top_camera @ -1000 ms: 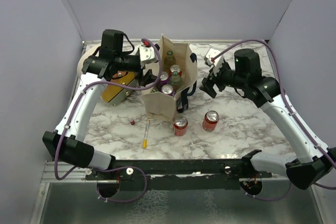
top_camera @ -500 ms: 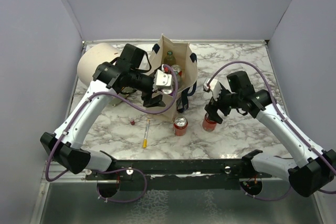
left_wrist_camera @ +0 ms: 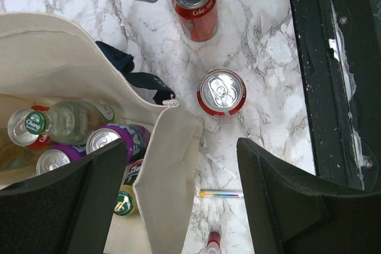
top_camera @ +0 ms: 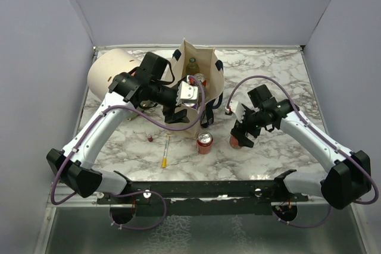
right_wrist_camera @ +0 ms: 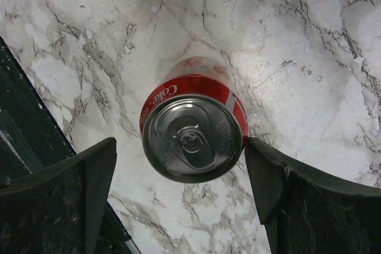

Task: Place the beverage into the canvas bag
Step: Pick up the drink from the center of the board.

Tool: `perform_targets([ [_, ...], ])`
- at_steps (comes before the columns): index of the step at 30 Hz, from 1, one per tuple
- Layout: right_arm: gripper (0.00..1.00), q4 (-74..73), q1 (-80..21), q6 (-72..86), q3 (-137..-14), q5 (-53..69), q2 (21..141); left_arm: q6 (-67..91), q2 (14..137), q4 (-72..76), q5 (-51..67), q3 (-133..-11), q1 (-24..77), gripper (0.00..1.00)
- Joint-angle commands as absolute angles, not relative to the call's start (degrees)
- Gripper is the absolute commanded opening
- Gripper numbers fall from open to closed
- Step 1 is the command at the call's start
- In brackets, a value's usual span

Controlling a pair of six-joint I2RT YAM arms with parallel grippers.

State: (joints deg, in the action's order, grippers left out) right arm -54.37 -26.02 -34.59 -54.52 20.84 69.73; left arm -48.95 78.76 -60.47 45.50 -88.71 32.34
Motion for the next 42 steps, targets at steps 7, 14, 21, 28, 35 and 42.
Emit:
perform_targets([
  [7, 0.76, -50.07, -25.93, -38.09, -56.04, 20.8, 75.86, -47.46, 78.21, -56.81, 44.44, -87.58, 32.56, 0.76],
  [14, 0.55, -47.72, -25.93, -37.42, -55.53, 22.42, 76.49, -48.91, 78.7, -57.49, 42.88, -87.23, 32.52, 0.76],
  [21, 0.2, -50.33, -25.93, -36.8, -59.59, 23.28, 73.56, -49.96, 80.6, -57.13, 41.88, -88.32, 32.52, 0.76],
  [28, 0.01, -54.15, -25.93, -34.14, -69.36, 25.98, 68.03, -54.32, 82.59, -59.94, 41.53, -89.65, 32.52, 0.74],
  [35, 0.01, -58.34, -25.93, -32.01, -85.47, 31.2, 68.21, -56.78, 83.6, -60.82, 41.23, -89.1, 32.52, 0.63],
  [42, 0.01, -57.5, -25.93, -28.62, -98.15, 35.45, 74.44, -58.75, 83.99, -60.64, 42.93, -87.86, 32.52, 0.51],
])
